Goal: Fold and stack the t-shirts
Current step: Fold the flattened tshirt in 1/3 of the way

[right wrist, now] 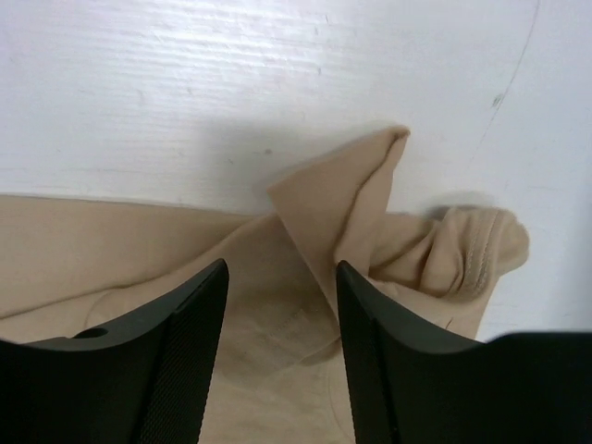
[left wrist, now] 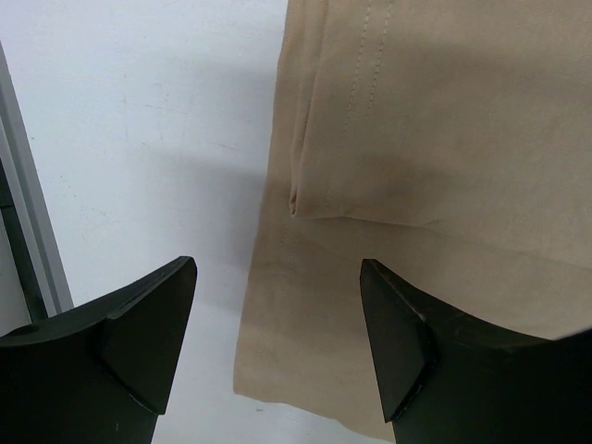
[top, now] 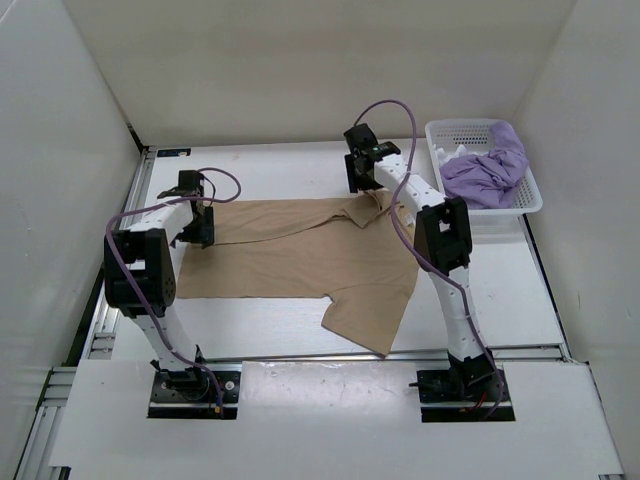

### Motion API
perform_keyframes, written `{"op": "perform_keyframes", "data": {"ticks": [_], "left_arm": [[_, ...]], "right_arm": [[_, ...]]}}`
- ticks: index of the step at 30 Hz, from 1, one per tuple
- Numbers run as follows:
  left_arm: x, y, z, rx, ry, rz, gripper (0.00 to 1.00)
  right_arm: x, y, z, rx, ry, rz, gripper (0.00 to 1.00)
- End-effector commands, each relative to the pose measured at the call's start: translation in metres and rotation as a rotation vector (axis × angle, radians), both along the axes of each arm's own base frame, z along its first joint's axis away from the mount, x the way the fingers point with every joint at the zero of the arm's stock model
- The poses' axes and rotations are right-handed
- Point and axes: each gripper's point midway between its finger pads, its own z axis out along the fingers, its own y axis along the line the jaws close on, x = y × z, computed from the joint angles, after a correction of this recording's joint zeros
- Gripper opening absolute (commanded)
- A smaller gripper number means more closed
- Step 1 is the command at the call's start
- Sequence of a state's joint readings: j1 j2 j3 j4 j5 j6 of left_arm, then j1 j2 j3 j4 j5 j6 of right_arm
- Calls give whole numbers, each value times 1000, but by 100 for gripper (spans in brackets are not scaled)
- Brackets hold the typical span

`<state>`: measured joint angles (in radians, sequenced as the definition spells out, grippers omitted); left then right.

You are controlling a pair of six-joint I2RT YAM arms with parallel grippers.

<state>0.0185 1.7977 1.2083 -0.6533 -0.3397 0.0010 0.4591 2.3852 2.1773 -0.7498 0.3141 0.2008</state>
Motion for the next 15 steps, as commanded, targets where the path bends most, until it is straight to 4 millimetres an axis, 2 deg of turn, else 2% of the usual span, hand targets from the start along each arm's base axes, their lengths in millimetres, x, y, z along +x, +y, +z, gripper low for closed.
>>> {"op": "perform_keyframes", "data": {"ticks": [1,7,8,9,12,14,15], "left_arm": [[-1,2,-2,-18,-1,9,82],[-2,1,-9,-27,17,6,82],[-2,1,-9,-27,17,6,82],[-2,1,-9,-27,17,6,82],[0,4,-10,-27,17,15,82],[0,4,-10,-27,17,15,82],[3,4,-7,-27,7,15,82]], "right_arm": [[32,-6,49,-74,-189,-15,56],[40,-4,20,-181,-210,-13,57],[38,0,21,-179,-218,-28,57],[36,-3,11,-185,-207,-55,56],[38,-6,2,-207,-206,-67,53],[38,2,-12,-176,-180,-37,53],[39,7,-9,-150,-184,-39,53]]}}
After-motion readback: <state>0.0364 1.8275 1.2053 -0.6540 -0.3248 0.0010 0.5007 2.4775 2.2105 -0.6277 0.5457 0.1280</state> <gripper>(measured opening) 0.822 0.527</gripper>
